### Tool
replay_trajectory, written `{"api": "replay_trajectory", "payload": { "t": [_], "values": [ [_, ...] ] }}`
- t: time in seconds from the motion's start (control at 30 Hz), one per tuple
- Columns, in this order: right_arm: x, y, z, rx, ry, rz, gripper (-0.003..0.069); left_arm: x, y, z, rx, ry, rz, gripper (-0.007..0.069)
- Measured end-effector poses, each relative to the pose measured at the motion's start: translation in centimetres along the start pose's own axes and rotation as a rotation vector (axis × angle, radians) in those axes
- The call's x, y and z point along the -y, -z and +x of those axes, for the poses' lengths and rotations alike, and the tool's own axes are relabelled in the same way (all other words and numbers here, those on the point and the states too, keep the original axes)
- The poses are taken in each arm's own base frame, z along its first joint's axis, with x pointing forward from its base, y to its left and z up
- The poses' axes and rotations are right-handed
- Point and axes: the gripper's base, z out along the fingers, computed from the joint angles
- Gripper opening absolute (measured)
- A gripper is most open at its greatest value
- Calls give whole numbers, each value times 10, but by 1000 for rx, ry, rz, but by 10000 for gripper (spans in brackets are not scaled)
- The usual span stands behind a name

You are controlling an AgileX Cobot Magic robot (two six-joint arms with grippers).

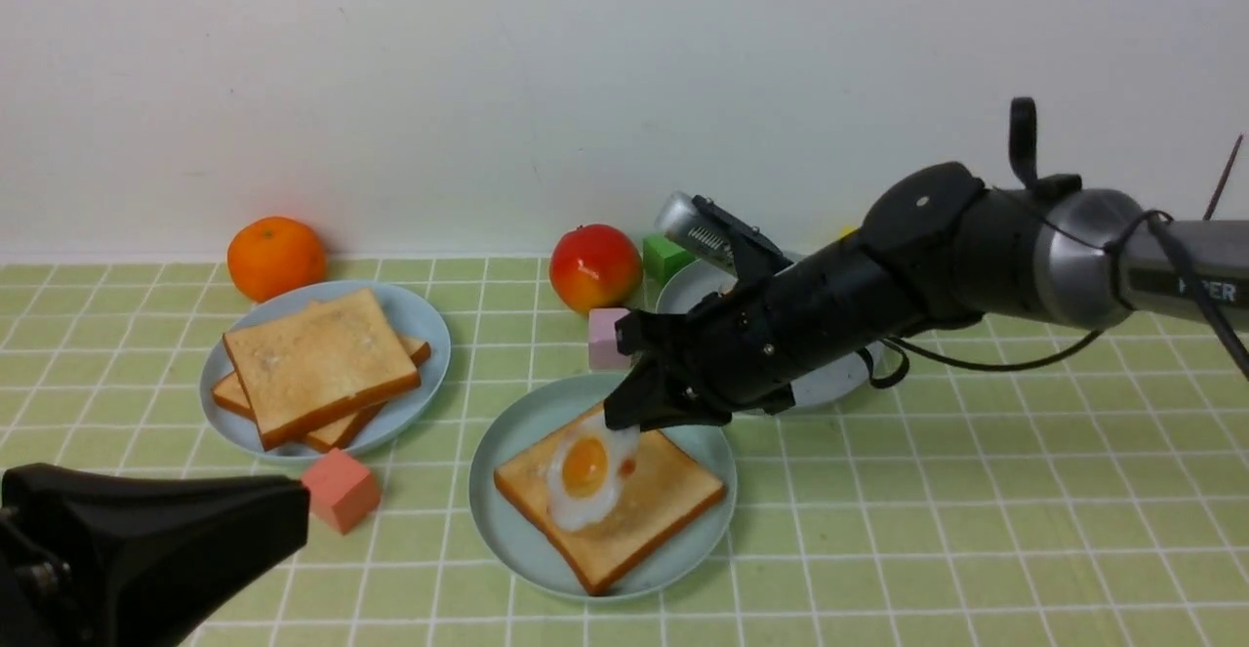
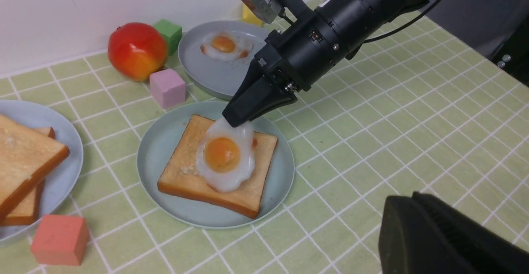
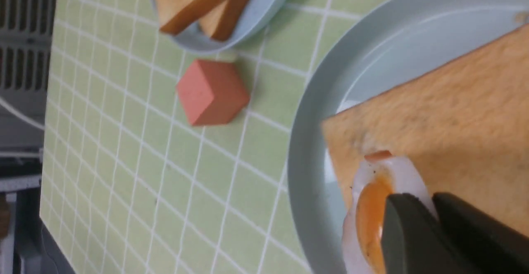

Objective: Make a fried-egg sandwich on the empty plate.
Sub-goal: Use the right arm to place the fried egg on the slice of bread in the middle, then use the left arm to grab a slice of bread

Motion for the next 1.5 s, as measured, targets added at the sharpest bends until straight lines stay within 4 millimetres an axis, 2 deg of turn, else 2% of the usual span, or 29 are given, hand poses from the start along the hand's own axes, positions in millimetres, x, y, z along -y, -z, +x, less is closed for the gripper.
{"api": "replay_trajectory", "payload": {
  "t": [0.17, 0.3, 0.37, 0.4, 0.43, 0.47, 0.53, 0.57, 0.63, 0.67, 0.7, 0.77, 0.8, 0.87, 1.07, 1.1, 1.17, 1.23, 1.37, 1.4, 1.5],
  "values": [
    [7, -3, -1, -1, -44, 10, 84, -1, 0, 2, -19, 0, -12, 18],
    [12, -5, 3, -35, -42, 42, 157, -1, 0, 2, -25, 0, -16, 22],
    [15, -3, 4, -55, -18, 67, 220, -1, 0, 2, -25, 0, -16, 24],
    [23, 2, 3, -75, 5, 98, 292, -2, 0, 3, -30, 0, -19, 27],
    [26, 6, 3, -84, 10, 109, 332, -2, 0, 3, -34, 0, -21, 29],
    [27, 6, 2, -84, 12, 114, 332, -2, 0, 3, -35, 0, -22, 29],
    [34, 22, -1, -97, 17, 148, 402, -3, 0, 5, -56, 0, -35, 30],
    [35, 41, -5, -90, 28, 176, 442, -4, 0, 7, -81, 9, -50, 32],
    [32, 69, -10, -69, 55, 211, 454, -6, -2, 10, -119, 29, -72, 35],
    [31, 72, -10, -67, 58, 215, 454, -6, -2, 11, -122, 32, -74, 35],
    [27, 85, -11, -59, 76, 228, 449, -6, -4, 12, -143, 41, -86, 36],
    [7, 124, -8, -38, 147, 272, 409, -7, -14, 17, -210, 63, -120, 36],
    [3, 130, -6, -44, 159, 283, 391, -6, -16, 18, -223, 63, -126, 36],
    [-31, 173, 8, -20, 220, 317, 285, -5, -36, 23, -304, 50, -161, 36],
    [-92, 243, 50, 86, 336, 344, 77, -4, -89, 43, -480, -47, -231, -13],
    [-96, 247, 54, 95, 347, 344, 71, -4, -92, 43, -486, -53, -233, -13],
    [-116, 266, 78, 140, 404, 321, 12, -5, -109, 43, -512, -67, -253, -13],
    [-125, 275, 99, 157, 438, 301, 0, -13, -121, 36, -527, -61, -277, -13],
    [-125, 284, 139, 189, 492, 277, 0, -40, -136, 13, -542, -17, -303, -13],
    [-121, 285, 151, 204, 531, 279, 0, -55, -141, 4, -556, 3, -302, -13],
    [-114, 285, 165, 222, 587, 286, 0, -77, -146, -4, -576, 32, -304, -13]
  ]
}}
